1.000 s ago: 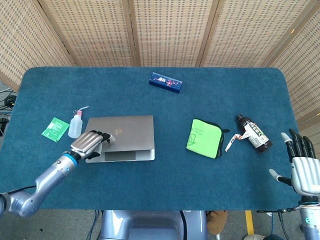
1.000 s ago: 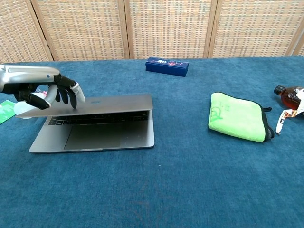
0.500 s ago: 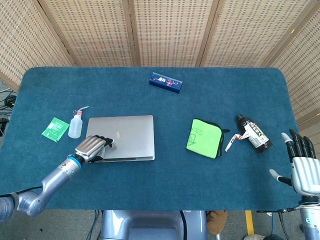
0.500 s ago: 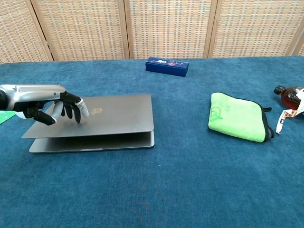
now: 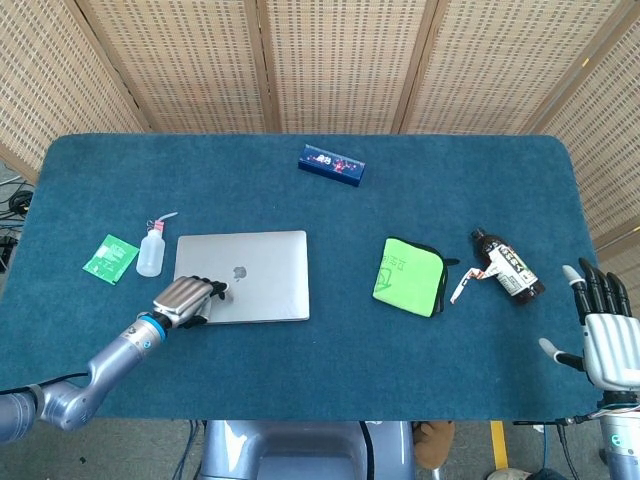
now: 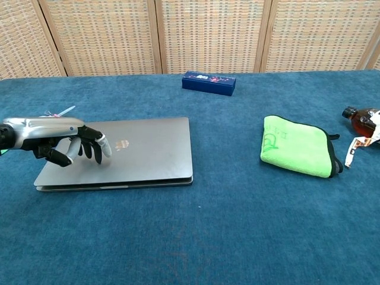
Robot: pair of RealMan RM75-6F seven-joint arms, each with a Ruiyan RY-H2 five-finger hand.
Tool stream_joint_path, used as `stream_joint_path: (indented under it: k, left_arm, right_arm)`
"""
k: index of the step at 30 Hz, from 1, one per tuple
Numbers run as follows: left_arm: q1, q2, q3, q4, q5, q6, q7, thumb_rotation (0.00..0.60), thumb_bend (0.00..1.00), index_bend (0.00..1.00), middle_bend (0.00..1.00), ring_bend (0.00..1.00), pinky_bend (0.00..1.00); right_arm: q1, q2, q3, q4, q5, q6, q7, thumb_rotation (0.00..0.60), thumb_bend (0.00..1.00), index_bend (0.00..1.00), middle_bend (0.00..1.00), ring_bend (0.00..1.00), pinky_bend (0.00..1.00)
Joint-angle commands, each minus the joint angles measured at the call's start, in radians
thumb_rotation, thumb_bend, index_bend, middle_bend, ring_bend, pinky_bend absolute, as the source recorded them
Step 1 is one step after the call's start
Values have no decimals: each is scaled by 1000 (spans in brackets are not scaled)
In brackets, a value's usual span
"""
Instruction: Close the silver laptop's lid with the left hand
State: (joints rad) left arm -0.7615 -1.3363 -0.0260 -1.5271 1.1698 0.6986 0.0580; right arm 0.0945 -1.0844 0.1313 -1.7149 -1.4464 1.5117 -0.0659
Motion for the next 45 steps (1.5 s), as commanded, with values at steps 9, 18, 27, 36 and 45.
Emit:
stream_joint_path:
  k: [9,18,27,36,45]
  left_arm:
    - [20,41,-28,-44,60,64,-53,600,1000,272,341,292,262]
    - [92,143,-75,-122,148,261,-108,600,705,222,25,8,23]
    - [334,219,-77,-202,143,665,-53,600,32,11,0,0,0]
    - [520,279,-7,-256,85,804,-40,600,0,0,0,0,0]
    - [587,267,30,-213,131,819,-78,600,0,0,0,0,0]
  right_arm:
    - [0,3,2,-3,0,2,4,600,0,24,0,0,0]
    - [-2,4,-1,-3,-5,3,11,600,0,24,0,0,0]
    - [3,1,-9,-8,-25,0,0,600,0,24,0,0,0]
    - [-4,4,-21,-18,-56,17,5,600,0,24,0,0,0]
    - [-11,13,-26,-28,-78,35,15,600,0,24,0,0,0]
